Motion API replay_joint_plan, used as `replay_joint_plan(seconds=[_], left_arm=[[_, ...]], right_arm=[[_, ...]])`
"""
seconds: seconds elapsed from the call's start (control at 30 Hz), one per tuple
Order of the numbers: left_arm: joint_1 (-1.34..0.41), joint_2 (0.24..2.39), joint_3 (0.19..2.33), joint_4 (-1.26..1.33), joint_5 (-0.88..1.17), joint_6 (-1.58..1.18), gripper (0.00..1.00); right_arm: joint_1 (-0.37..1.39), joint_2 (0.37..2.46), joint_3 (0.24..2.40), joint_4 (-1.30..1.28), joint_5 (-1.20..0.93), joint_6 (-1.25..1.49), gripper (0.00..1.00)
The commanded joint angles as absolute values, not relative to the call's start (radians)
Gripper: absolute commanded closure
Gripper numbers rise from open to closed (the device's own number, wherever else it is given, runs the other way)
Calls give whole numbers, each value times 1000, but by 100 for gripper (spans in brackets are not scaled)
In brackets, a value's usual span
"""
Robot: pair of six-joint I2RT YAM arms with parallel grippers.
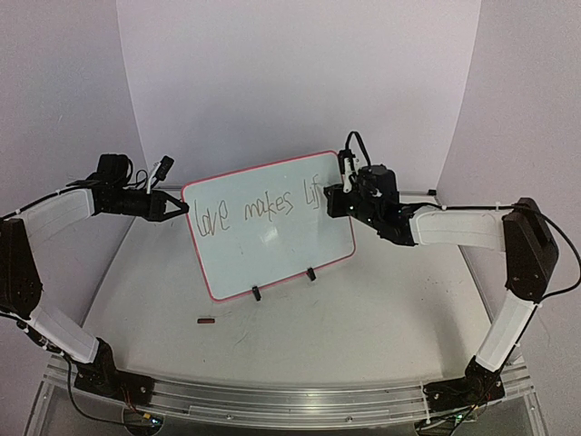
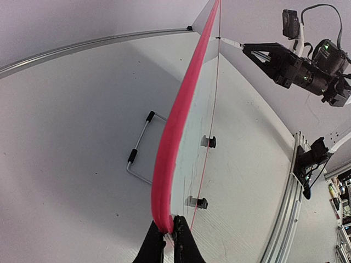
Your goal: Write a sentence on the whiteboard
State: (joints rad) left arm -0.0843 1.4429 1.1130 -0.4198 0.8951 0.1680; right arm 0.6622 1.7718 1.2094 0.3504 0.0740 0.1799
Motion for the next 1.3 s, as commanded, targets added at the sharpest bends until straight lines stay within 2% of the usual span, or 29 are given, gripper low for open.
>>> replay_joint_plan(seconds=[0.0, 0.4, 1.0, 1.27], left_arm=[[-97, 1461, 1139, -443, 845, 235, 100], [-97, 1460, 1139, -444, 844, 235, 100], [-96, 1463, 1139, -443, 844, 235, 100], [-96, 1466, 1137, -443, 844, 235, 100]], right_arm=[[663, 1789, 1255, 344, 110, 178, 100], [663, 1670, 1142, 376, 103, 177, 100], [663, 1761, 1173, 375, 82, 193, 100], [663, 1772, 1180, 369, 141, 195, 100]])
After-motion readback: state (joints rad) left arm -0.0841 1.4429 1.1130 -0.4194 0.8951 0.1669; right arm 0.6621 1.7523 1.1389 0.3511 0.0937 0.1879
